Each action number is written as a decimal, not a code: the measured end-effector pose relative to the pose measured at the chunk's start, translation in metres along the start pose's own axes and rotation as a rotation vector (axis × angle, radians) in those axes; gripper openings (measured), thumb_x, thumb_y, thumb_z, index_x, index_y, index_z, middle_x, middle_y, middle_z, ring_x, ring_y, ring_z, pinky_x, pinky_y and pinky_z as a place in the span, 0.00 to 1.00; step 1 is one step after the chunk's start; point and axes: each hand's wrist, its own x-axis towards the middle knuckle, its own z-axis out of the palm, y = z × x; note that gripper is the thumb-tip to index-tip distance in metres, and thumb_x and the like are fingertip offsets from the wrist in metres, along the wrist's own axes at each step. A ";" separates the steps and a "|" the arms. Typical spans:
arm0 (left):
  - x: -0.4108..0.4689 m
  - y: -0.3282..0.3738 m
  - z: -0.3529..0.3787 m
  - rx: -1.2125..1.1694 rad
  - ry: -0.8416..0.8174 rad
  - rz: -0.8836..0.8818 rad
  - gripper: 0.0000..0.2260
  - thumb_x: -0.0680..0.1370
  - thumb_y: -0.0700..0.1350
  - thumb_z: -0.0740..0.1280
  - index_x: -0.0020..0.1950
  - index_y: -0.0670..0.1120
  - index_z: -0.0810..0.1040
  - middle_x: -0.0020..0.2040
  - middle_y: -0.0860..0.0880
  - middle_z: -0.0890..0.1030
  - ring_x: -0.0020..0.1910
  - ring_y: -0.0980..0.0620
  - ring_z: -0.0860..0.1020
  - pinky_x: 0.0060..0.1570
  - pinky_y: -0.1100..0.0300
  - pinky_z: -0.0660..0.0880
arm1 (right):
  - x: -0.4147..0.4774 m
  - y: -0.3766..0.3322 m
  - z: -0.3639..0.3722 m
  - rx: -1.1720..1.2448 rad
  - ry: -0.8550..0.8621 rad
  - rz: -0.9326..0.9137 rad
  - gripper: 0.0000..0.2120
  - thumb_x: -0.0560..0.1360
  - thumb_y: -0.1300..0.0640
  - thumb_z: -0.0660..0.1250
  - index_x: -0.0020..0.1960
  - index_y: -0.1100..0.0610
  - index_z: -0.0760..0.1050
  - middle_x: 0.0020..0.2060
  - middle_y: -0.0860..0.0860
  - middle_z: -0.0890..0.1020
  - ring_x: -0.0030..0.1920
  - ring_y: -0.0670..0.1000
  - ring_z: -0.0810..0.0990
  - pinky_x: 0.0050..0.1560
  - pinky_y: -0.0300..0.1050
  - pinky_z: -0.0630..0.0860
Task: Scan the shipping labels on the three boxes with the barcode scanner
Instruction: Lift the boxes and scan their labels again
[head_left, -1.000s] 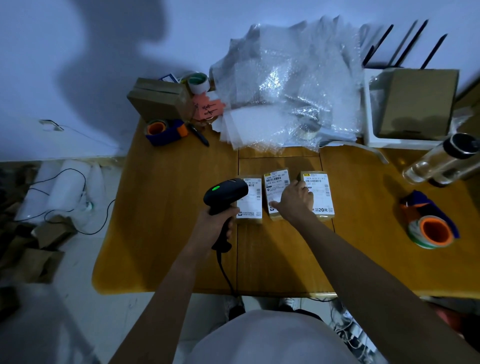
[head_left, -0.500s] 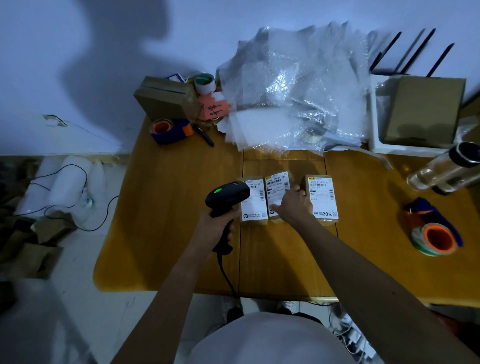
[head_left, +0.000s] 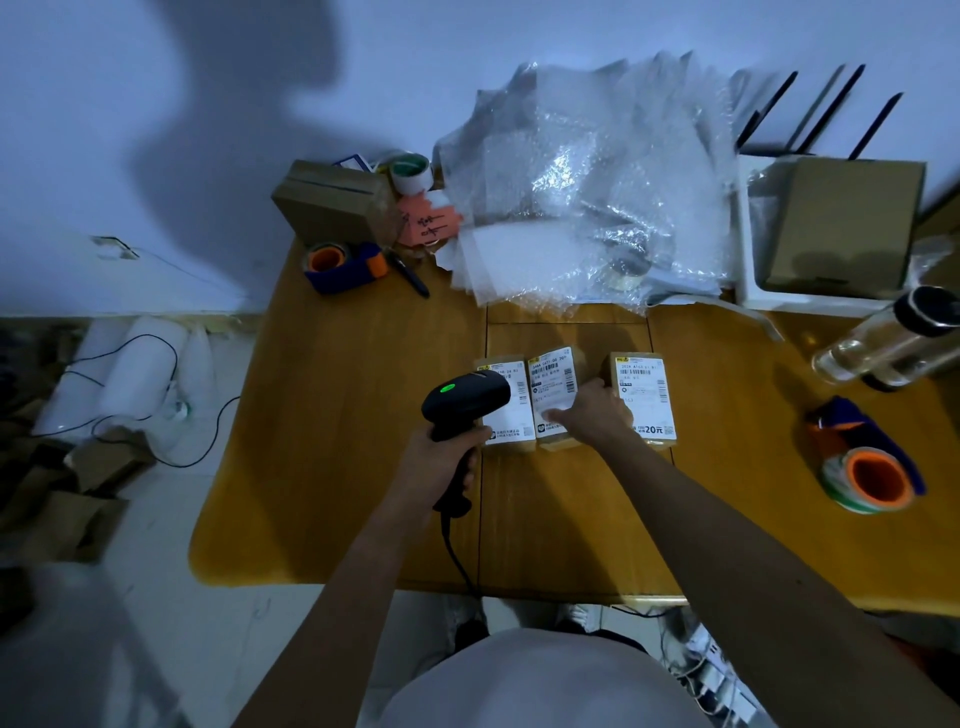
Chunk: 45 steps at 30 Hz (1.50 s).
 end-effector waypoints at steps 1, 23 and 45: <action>0.000 -0.001 0.001 0.000 0.000 -0.001 0.07 0.76 0.44 0.75 0.43 0.43 0.79 0.30 0.46 0.76 0.25 0.50 0.73 0.30 0.57 0.73 | 0.001 0.001 -0.001 0.011 -0.008 0.000 0.42 0.67 0.37 0.76 0.70 0.60 0.68 0.65 0.59 0.78 0.63 0.61 0.78 0.59 0.57 0.78; -0.010 0.012 0.026 0.052 -0.047 0.057 0.08 0.76 0.44 0.75 0.46 0.44 0.78 0.30 0.48 0.76 0.26 0.51 0.73 0.31 0.58 0.72 | -0.027 0.055 -0.061 0.835 -0.051 -0.098 0.31 0.69 0.51 0.80 0.67 0.60 0.73 0.58 0.54 0.84 0.51 0.51 0.86 0.43 0.43 0.84; -0.043 0.060 0.050 0.012 -0.169 0.197 0.07 0.78 0.43 0.73 0.45 0.43 0.77 0.29 0.48 0.75 0.26 0.50 0.71 0.33 0.56 0.71 | -0.073 0.052 -0.100 1.153 -0.011 -0.240 0.26 0.71 0.63 0.77 0.64 0.58 0.68 0.54 0.55 0.84 0.51 0.56 0.85 0.58 0.64 0.80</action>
